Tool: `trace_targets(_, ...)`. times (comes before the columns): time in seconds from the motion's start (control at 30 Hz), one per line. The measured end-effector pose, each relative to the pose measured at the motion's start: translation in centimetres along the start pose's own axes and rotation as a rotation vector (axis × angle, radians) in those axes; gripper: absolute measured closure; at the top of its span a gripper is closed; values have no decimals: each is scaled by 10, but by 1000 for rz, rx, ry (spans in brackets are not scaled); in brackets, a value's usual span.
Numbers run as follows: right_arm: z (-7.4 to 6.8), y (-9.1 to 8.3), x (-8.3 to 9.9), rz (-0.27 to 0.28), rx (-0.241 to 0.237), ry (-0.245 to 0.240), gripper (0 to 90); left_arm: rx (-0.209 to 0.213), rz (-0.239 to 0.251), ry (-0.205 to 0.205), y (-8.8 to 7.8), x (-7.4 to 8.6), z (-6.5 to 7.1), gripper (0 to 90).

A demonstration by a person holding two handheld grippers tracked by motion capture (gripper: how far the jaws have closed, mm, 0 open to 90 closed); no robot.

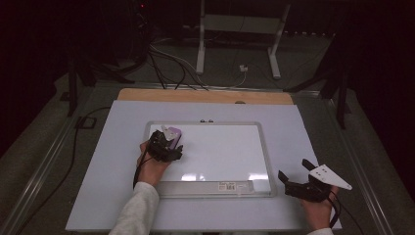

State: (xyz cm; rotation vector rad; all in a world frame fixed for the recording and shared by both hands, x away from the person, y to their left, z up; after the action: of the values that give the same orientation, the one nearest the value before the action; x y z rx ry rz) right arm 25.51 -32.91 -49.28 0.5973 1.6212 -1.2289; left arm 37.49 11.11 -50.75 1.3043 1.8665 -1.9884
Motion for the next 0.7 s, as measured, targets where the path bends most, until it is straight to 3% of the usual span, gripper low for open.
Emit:
trace_targets(0.17, 0, 0, 0, 1, 1, 2, 8, -8, 0, -26, 1, -1, -5, 341)
trace_targets(0.33, 1, 0, 0, -1, 1, 4, 8, -48, -4, -21, 2, 0, -7, 307)
trace_targets(0.7, 0, 0, 0, 0, 0, 1, 8, -54, -26, -44, 6, -3, -17, 296)
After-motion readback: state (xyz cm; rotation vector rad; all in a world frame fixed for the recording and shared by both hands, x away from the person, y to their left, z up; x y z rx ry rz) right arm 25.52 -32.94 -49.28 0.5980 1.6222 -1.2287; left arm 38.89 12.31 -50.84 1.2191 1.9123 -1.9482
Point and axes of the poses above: each handheld gripper's, and its own axes: y roughly forward along the jaws, x roughly out of its underside, z roughly to its right, the point moved 2 cm from there along y, roughly forward along the jaws, and after that the axes turned 4 degrees about -z, right-handed, at the moved point
